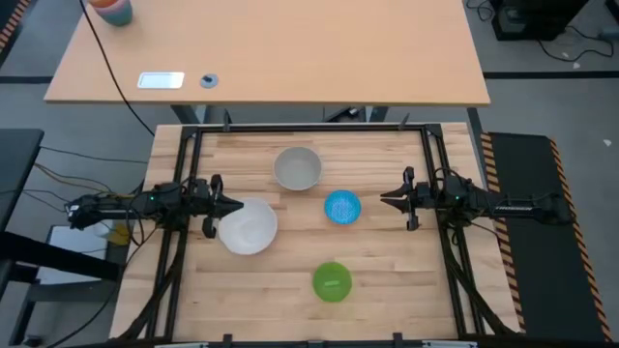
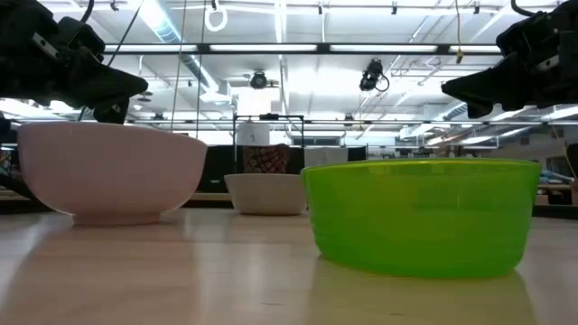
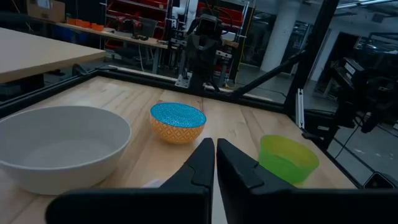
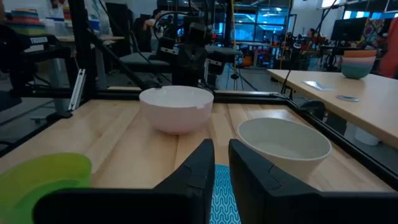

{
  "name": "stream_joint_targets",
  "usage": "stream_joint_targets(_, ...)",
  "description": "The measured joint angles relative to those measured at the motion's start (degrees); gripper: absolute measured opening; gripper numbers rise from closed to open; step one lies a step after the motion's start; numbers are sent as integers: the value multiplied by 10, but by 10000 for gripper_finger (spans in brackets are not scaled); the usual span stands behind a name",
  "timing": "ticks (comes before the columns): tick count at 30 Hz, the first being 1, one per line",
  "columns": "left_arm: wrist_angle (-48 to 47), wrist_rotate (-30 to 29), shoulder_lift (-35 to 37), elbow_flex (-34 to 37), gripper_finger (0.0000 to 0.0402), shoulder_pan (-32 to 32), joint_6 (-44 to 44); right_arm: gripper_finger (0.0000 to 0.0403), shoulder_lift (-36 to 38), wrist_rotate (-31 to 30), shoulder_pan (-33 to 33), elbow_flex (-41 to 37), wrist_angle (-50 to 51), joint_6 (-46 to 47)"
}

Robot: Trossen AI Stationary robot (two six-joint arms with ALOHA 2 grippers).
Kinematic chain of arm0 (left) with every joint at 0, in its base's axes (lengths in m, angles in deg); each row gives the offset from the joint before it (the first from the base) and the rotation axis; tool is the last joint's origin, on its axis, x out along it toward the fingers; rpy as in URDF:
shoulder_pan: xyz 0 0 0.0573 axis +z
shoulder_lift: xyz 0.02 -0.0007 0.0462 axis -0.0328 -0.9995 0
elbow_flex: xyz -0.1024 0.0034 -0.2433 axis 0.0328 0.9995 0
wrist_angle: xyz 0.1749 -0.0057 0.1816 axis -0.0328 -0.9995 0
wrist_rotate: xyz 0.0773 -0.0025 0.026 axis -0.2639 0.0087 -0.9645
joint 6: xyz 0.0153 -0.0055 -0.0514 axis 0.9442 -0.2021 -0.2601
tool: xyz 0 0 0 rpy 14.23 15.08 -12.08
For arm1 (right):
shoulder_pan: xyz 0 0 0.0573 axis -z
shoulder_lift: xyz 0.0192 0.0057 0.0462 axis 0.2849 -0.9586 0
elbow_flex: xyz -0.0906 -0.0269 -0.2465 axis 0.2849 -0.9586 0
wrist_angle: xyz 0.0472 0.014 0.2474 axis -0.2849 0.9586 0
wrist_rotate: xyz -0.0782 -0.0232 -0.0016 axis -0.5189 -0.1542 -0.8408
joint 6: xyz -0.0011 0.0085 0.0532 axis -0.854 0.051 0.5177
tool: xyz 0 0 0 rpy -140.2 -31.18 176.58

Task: Nest bowls inside each other

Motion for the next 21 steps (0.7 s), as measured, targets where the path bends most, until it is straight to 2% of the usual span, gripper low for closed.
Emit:
stream_joint_targets(12,1,0,0,0,23,0,0,59,0,0,0,0,0,0)
stream_joint_targets(21,166,0,-1,0,23,2,39,59,0,0,0,0,0,0)
